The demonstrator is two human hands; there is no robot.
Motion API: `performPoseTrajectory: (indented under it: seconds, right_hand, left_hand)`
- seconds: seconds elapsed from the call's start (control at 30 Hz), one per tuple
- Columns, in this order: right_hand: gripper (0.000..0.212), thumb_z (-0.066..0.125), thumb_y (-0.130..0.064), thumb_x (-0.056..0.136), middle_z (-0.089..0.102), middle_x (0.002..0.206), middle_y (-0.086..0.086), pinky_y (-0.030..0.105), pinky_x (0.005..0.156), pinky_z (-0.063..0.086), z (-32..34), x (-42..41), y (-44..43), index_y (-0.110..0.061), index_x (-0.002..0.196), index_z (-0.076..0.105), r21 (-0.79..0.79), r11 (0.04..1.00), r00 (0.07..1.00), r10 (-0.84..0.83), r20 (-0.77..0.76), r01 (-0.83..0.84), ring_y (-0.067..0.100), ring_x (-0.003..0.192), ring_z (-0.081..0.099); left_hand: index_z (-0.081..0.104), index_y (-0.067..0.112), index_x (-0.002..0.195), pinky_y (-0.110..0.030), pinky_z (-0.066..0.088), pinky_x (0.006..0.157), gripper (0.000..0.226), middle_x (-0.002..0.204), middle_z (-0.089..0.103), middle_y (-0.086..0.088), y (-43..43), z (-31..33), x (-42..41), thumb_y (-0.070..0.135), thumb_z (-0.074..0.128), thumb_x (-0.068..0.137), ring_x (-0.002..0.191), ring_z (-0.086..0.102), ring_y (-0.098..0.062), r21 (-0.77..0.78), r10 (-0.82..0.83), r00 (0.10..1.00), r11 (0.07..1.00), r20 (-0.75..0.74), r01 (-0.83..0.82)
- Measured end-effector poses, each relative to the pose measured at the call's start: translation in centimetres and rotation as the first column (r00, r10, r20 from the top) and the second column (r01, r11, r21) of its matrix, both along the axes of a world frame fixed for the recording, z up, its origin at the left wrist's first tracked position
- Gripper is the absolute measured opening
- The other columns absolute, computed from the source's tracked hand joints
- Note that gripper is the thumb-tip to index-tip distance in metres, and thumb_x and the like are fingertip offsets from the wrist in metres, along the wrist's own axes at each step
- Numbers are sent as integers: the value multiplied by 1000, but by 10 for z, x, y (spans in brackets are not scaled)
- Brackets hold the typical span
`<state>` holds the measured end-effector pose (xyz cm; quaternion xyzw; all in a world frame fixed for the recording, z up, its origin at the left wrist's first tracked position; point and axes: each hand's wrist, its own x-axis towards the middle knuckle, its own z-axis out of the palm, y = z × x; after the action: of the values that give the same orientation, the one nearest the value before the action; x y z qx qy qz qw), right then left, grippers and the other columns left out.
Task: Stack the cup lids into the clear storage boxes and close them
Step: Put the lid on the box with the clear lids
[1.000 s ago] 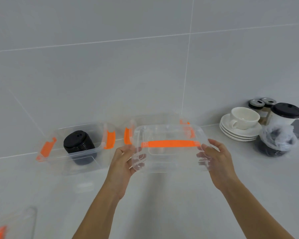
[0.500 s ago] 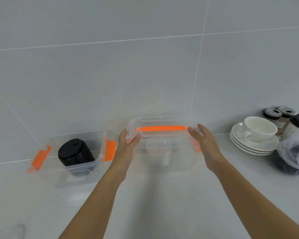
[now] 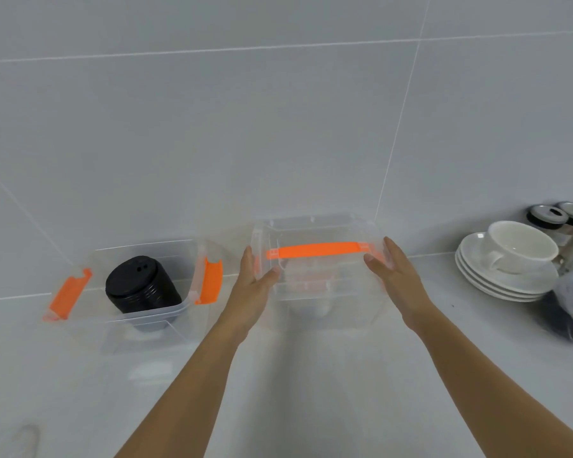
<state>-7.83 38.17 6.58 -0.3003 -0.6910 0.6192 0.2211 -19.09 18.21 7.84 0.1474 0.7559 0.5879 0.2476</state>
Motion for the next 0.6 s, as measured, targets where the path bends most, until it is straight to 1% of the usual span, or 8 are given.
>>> performPoseTrajectory:
  seconds: [0.1, 0.17, 0.23, 0.27, 0.3, 0.37, 0.5, 0.6]
  right_hand:
    - [67, 57, -33, 91, 26, 155, -9, 29, 111, 21, -1, 0, 2, -26, 149, 23, -3, 1000, 1000, 15, 11, -15, 11, 142, 25]
    - [67, 57, -32, 91, 27, 154, -10, 30, 112, 21, -2, 0, 3, -26, 149, 24, -16, 1000, 1000, 9, 21, -8, 11, 142, 26]
    - [68, 59, -32, 89, 28, 153, -12, 33, 115, 22, -5, 2, 3, -27, 148, 25, -30, 1000, 999, 8, 35, -7, 10, 141, 28]
    - [68, 60, -33, 88, 29, 154, -13, 36, 117, 22, -6, 4, 2, -28, 148, 26, -27, 1000, 999, 16, 49, -15, 9, 141, 28]
    - [69, 60, -35, 87, 29, 154, -13, 38, 117, 21, -8, 6, 2, -28, 148, 26, -16, 1000, 997, 28, 66, -27, 9, 141, 28]
    - [72, 60, -41, 84, 30, 154, -13, 41, 118, 21, -13, 10, 2, -30, 147, 26, 13, 999, 995, 51, 91, -52, 8, 142, 27]
    - [68, 57, -45, 83, 34, 152, -11, 43, 115, 26, -14, 14, 1, -29, 144, 31, 84, 994, 992, 61, 108, -70, 11, 140, 31]
    - [49, 56, -39, 88, 48, 140, -3, 39, 105, 38, -10, 17, 2, -20, 132, 44, 159, 985, 981, 40, 189, -70, 18, 128, 45]
  left_hand:
    - [2, 32, 152, -33, 18, 115, 73, 159, 11, 11, 0, -1, -2, 36, 48, 95, 146, 16, -13, -33, 7, 1000, 999, -2, -7]
    - [17, 36, 149, -41, 21, 117, 70, 156, 24, 8, -1, -1, -3, 43, 51, 89, 144, 24, -19, -108, 30, 999, 994, -17, -31]
    - [42, 33, 126, -51, 32, 110, 53, 137, 46, 1, 1, -3, -5, 51, 51, 77, 130, 41, -29, -185, 21, 998, 982, -67, -33]
    - [44, 26, 115, -53, 35, 106, 45, 122, 50, -3, 3, -3, -4, 49, 50, 77, 120, 46, -31, -226, 10, 993, 974, -115, -36]
    - [43, 22, 112, -52, 35, 105, 38, 112, 49, -3, 4, -3, -2, 44, 49, 82, 113, 47, -30, -263, -2, 987, 964, -161, -41]
    - [41, 19, 117, -52, 35, 104, 32, 106, 46, -3, 5, -4, 1, 35, 47, 90, 109, 46, -29, -312, -5, 972, 948, -234, -70]
    - [42, 19, 119, -50, 34, 103, 36, 107, 42, -4, 1, -3, 5, 38, 47, 90, 116, 41, -31, -405, -7, 949, 906, -314, -127]
    - [41, 27, 133, -46, 27, 110, 50, 129, 36, -7, -3, -2, 3, 43, 53, 87, 131, 29, -28, -342, 31, 973, 933, -227, -109]
